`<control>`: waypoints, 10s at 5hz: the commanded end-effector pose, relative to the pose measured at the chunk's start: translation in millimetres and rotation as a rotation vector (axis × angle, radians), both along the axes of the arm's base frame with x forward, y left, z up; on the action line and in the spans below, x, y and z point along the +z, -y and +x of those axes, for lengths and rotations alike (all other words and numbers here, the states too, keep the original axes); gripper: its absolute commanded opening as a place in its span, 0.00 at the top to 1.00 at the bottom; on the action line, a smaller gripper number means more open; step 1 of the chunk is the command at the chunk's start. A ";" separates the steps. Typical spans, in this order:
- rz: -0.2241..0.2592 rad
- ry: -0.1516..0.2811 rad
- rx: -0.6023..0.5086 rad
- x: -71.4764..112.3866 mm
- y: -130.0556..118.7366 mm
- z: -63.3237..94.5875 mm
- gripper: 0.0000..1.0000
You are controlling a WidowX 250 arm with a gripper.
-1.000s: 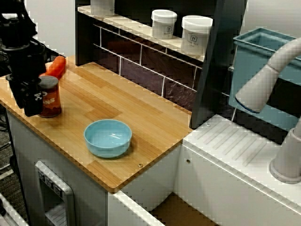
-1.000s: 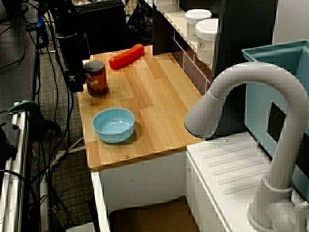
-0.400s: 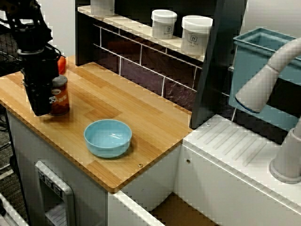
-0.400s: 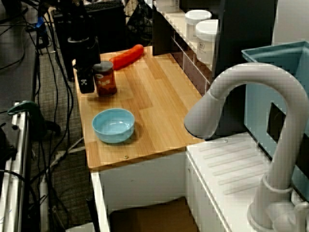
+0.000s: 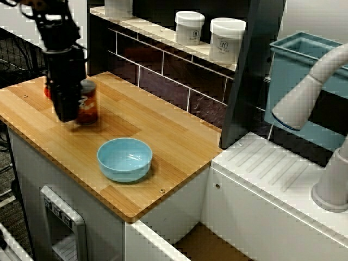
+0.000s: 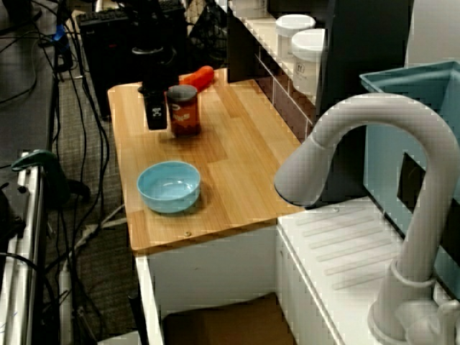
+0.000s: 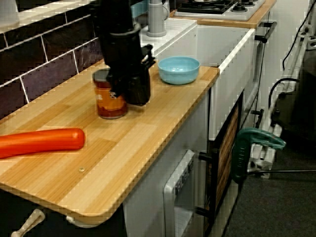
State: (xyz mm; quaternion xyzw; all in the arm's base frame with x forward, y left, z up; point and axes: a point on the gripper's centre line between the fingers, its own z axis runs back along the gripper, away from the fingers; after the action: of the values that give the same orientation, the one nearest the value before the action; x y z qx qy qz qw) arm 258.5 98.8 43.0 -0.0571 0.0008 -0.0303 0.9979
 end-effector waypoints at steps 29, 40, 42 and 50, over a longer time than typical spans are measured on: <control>0.132 0.183 0.351 8.4 -119.9 61.0 1.00; 0.061 0.313 -0.166 52.6 101.6 8.1 1.00; 0.060 0.307 -0.202 45.1 111.0 -11.6 1.00; 0.091 0.254 -0.199 20.1 119.7 -9.3 0.00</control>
State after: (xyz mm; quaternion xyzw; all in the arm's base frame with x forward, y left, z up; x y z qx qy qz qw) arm 253.2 -28.3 48.7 -0.0119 -0.0889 -0.1319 0.9872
